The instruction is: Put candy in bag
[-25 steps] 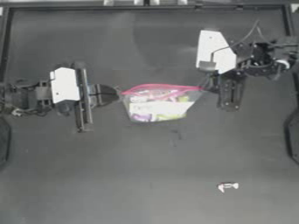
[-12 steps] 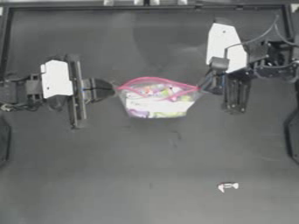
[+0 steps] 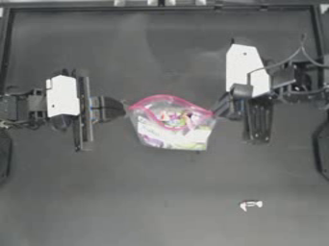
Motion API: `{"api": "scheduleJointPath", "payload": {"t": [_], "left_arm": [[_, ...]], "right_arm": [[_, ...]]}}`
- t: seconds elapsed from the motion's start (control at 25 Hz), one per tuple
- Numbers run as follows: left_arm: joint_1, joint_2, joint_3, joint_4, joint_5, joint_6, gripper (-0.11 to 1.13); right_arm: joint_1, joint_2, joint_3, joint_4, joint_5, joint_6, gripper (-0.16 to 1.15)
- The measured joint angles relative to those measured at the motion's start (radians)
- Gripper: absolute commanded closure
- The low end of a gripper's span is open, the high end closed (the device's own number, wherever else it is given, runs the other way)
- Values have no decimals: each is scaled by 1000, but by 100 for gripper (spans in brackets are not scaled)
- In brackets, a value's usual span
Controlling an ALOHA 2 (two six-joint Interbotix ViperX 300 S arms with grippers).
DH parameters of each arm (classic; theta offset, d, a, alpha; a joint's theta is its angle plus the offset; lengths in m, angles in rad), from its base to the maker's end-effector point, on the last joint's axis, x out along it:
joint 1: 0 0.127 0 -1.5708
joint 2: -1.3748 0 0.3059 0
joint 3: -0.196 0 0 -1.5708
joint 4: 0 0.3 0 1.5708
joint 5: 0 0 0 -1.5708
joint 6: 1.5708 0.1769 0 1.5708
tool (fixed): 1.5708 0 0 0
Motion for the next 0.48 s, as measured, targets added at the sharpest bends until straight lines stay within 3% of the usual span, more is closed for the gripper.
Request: {"api": "scheduleJointPath", "payload": {"t": [0.48], "left_arm": [[-44, 0, 6, -37, 15, 0, 98]], "right_arm": [[20, 6, 44, -6, -63, 15, 92]]}}
